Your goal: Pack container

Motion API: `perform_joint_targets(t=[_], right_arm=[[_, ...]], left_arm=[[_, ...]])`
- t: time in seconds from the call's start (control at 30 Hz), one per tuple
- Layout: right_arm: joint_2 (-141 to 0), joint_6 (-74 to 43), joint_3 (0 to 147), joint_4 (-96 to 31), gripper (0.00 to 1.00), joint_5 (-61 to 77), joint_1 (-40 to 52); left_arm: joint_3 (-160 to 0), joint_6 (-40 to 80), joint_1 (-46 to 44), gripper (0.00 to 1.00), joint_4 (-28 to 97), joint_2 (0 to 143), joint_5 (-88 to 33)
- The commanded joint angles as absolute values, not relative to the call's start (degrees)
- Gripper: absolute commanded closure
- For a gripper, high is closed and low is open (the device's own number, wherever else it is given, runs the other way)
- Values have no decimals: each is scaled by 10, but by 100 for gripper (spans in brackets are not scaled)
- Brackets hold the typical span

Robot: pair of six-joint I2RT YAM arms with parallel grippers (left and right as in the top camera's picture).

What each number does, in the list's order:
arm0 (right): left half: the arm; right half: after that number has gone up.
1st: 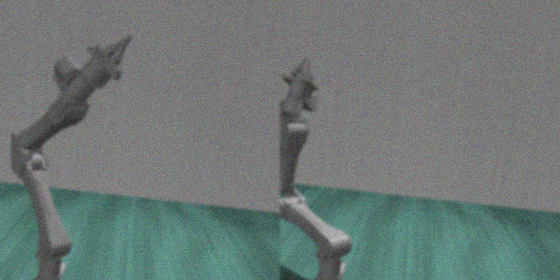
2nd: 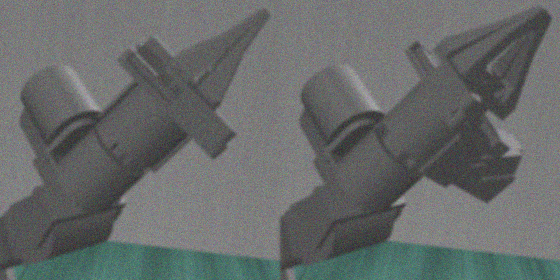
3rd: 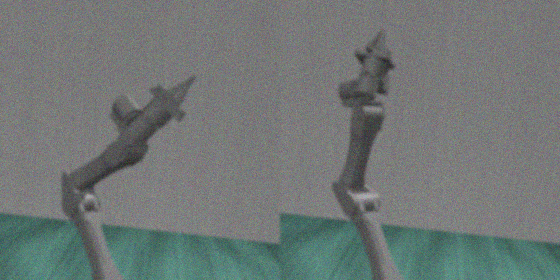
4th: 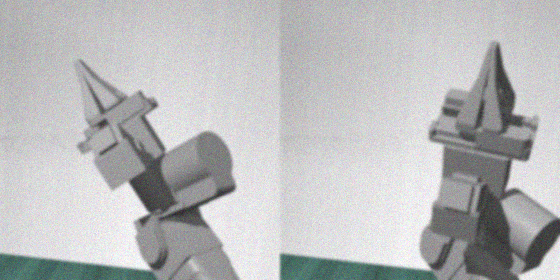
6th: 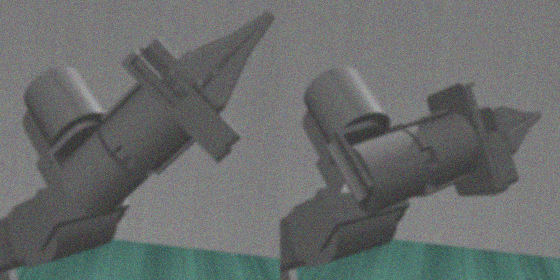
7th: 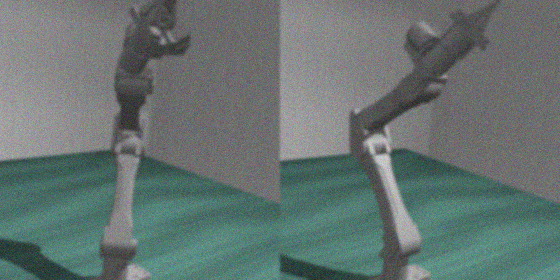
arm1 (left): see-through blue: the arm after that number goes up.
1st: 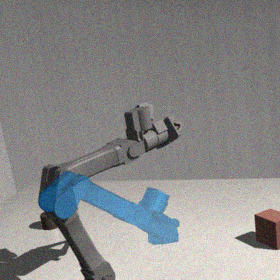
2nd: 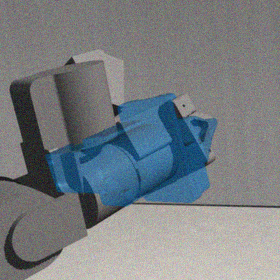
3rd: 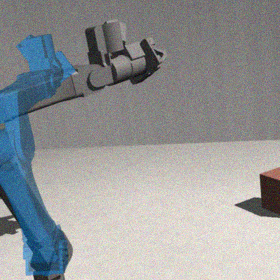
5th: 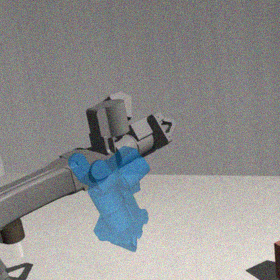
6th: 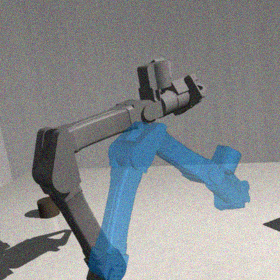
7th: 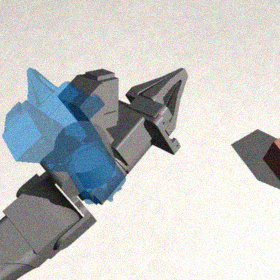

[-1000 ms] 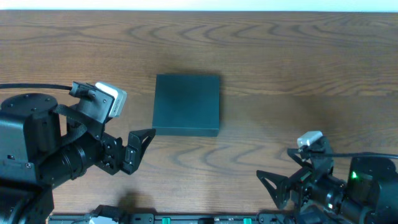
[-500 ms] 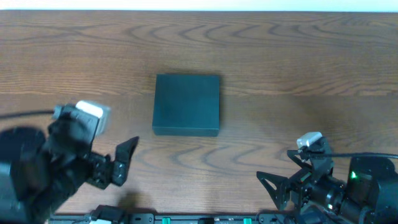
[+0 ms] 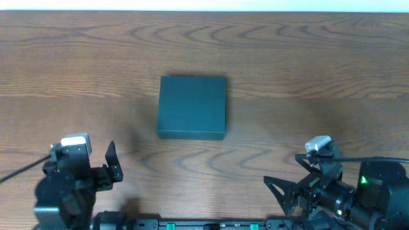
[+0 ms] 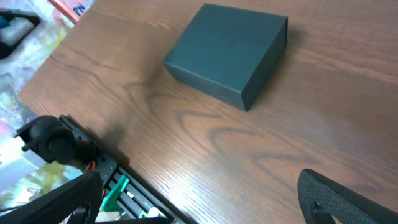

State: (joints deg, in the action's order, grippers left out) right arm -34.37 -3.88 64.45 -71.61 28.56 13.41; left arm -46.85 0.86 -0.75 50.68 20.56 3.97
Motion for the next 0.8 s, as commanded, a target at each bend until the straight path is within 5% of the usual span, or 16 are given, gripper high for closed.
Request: perform_joint_targets(t=[0.0, 0.77], right_arm=[[-342, -42, 648, -717, 1, 289, 138], [-342, -42, 648, -717, 1, 289, 138]], left_arm=[[-384, 66, 17, 5, 479, 148, 69], [-93, 151, 49, 5, 332, 1, 70]])
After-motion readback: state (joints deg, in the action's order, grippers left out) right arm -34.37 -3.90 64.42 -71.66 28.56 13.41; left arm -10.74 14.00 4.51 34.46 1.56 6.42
